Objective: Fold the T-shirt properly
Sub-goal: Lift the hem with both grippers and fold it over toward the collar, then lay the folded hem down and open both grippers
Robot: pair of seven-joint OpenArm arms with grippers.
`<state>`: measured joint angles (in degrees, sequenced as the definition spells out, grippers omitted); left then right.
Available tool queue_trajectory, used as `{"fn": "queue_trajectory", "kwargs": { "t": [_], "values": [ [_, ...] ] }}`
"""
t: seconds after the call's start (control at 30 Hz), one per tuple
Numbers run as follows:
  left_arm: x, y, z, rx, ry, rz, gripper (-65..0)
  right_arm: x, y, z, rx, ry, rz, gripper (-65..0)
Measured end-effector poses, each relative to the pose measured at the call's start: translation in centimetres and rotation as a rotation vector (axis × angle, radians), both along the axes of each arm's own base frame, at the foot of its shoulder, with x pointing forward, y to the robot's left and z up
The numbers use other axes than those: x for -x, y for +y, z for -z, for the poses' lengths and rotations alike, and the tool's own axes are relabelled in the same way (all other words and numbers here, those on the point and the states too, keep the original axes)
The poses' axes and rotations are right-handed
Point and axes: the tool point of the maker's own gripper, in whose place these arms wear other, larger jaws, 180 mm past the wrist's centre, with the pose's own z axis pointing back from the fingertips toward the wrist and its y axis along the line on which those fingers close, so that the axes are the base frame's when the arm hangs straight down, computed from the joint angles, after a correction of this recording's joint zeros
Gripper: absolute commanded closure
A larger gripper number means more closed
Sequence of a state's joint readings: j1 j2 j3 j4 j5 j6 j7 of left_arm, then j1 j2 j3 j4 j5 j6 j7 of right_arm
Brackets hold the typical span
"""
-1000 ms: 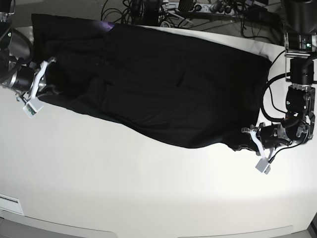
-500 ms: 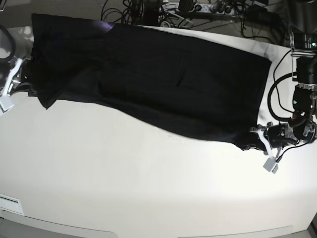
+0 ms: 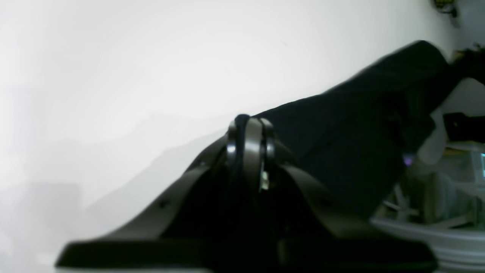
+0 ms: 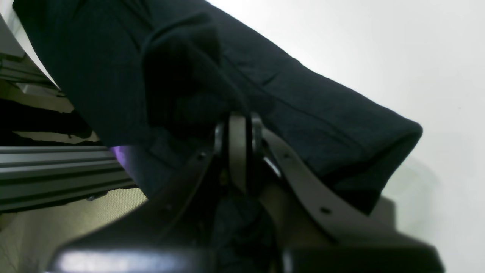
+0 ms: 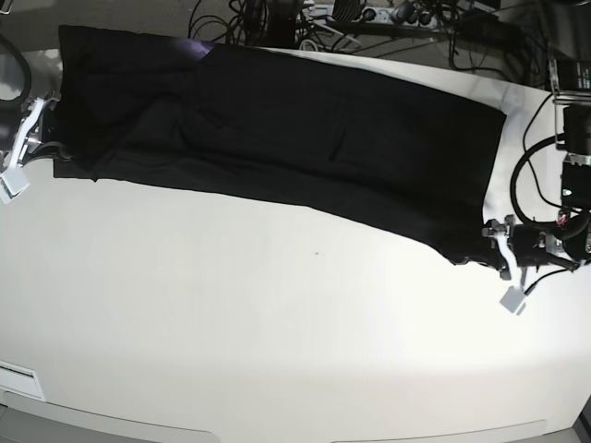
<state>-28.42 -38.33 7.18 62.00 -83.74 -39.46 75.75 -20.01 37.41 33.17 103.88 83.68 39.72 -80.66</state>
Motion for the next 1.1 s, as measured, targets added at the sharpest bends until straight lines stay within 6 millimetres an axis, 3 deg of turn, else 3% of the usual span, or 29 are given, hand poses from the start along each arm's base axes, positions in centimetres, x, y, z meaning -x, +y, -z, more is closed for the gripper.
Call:
{"fn": "queue_trajectory", "kwargs": {
  "t": [0.23,0.4,0.7,0.97,1.1],
  "values": [
    [0.8,2.5,-0.1,-0.071,0.026,-0.005,0.0,0.0,0.0,0.0,0.001,0.001,0.001,0.0],
    [1.0,2.6,0.1,-0.072,0.033,-0.007,0.0,0.0,0.0,0.0,0.001,0.000,0.001,0.0],
    [5.1,2.5,4.4,-0.076,0.161,0.003,0.0,0.0,0.0,0.0,-0.006,0.010,0.015,0.0],
    [5.3,2.5,4.6,-0.075,0.168,0.003,0.0,0.0,0.0,0.1,-0.005,0.012,0.015,0.0],
    [5.3,2.5,4.6,-0.075,0.169,0.003,0.0,1.1,0.5,1.0,-0.023,0.048,0.013,0.0]
  ]
}}
